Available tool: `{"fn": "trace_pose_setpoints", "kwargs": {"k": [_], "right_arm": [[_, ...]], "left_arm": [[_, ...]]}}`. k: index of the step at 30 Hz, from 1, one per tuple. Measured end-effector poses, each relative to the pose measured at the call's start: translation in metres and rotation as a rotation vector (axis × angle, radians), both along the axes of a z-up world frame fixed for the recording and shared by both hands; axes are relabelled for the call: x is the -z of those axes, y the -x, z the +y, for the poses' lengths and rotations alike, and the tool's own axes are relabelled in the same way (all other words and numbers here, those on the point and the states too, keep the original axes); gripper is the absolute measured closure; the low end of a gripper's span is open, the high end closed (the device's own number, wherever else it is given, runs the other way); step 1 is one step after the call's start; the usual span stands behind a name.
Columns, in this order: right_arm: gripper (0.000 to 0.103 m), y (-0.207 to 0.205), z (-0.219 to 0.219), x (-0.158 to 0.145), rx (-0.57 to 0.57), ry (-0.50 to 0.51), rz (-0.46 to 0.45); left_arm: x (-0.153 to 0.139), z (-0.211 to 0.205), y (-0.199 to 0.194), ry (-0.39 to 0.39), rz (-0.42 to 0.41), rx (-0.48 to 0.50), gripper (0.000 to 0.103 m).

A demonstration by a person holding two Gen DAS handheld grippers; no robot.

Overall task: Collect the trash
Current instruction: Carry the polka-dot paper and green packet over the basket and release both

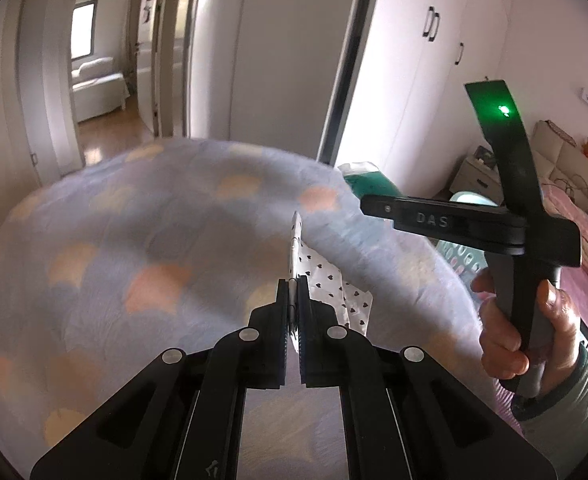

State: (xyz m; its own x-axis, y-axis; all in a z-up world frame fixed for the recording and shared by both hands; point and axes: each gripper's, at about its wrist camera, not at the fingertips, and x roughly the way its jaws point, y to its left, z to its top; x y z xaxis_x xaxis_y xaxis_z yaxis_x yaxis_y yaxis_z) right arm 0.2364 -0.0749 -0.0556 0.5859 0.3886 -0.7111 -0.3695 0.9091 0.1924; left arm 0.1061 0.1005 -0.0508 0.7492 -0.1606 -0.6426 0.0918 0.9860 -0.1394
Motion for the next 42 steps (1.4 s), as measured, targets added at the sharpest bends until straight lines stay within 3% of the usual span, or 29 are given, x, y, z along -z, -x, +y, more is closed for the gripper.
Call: {"fn": "trace_pose_setpoints", "kwargs": {"k": [10,22,38,42], "right_arm": [[0.068,0.015,-0.067,-0.042,0.115,-0.052,-0.088],[0.068,0.025,-0.167,-0.057,0.356,0.031,-0.153],[0.067,0.013,-0.301,-0.009,0.678,-0.007,0.048],[0.054,0.014,-0.321,0.001,0.720,-0.022,0.087]], "left_arm": [[-0.035,-0.054,-0.020,-0.052,-0.098,0.117,0.101],[-0.043,-0.147,-0.056,-0.102,-0.144,0.305,0.101],[-0.024,-0.251,-0.118,-0.056,-0.067,0.448,0.101],[-0.016,-0.271,-0.132,-0.046,-0.042,0.464,0.099]]}}
